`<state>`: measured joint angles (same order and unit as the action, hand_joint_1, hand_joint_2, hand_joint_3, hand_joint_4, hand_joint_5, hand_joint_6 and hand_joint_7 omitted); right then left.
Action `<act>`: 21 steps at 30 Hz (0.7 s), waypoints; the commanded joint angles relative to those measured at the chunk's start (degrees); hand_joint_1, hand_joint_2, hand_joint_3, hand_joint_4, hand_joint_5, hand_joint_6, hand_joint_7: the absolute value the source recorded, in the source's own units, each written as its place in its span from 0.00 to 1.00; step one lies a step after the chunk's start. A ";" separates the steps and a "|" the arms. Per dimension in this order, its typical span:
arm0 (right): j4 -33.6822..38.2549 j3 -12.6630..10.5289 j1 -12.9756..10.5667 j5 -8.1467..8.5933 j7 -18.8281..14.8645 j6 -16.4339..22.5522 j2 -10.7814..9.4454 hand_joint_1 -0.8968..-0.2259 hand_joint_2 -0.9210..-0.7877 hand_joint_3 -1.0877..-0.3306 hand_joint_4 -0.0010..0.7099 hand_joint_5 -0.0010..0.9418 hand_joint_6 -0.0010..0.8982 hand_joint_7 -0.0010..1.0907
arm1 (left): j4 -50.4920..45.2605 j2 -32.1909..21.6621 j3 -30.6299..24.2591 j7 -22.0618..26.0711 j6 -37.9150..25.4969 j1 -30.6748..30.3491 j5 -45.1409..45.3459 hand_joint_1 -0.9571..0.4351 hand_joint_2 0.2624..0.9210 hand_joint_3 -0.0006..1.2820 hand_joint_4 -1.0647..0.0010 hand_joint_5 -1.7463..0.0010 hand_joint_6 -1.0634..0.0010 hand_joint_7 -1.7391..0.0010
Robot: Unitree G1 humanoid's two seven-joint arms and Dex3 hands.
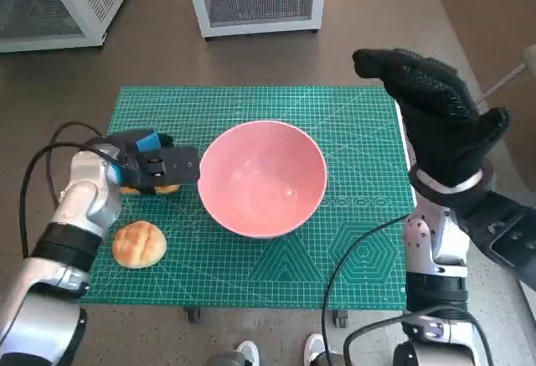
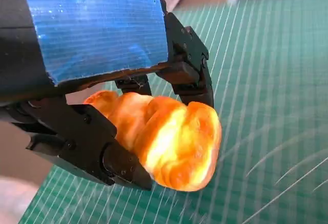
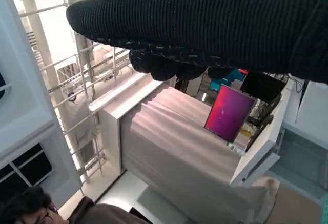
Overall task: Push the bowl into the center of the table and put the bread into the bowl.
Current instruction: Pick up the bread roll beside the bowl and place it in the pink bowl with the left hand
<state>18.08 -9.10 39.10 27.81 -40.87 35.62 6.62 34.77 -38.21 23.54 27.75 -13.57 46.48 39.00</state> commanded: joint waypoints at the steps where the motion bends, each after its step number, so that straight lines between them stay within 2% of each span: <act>1: 0.30 -0.30 -1.17 -0.15 0.09 -0.66 0.60 0.42 0.00 0.48 0.36 0.00 0.29 0.05 | -11.48 -2.92 -4.10 2.72 -2.89 -1.83 -1.28 0.69 1.00 0.08 0.45 0.32 0.41 0.29; 8: 0.44 -0.39 -1.13 0.02 -0.13 -0.76 0.61 0.42 0.00 0.48 0.36 0.00 0.30 0.05 | -25.16 -3.26 -7.80 5.08 -7.67 -4.06 -1.49 0.69 1.00 0.07 0.43 0.33 0.38 0.29; 12: 0.36 -0.33 -1.20 0.15 -0.19 -1.04 0.57 0.42 0.00 0.49 0.36 0.00 0.30 0.05 | -34.56 -2.52 -10.01 5.92 -9.95 -5.85 -1.64 0.69 0.98 0.06 0.38 0.35 0.38 0.30; 21: 0.08 -0.44 -1.42 0.28 -0.31 -1.22 0.70 0.42 0.00 0.48 0.36 0.00 0.30 0.05 | -48.07 -0.50 -12.32 4.72 -8.06 -9.30 -3.00 0.69 0.96 0.05 0.30 0.37 0.37 0.35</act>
<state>18.05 -9.29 39.06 27.90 -40.88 34.96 6.74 -9.58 -39.57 12.11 33.06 -22.71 38.72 36.83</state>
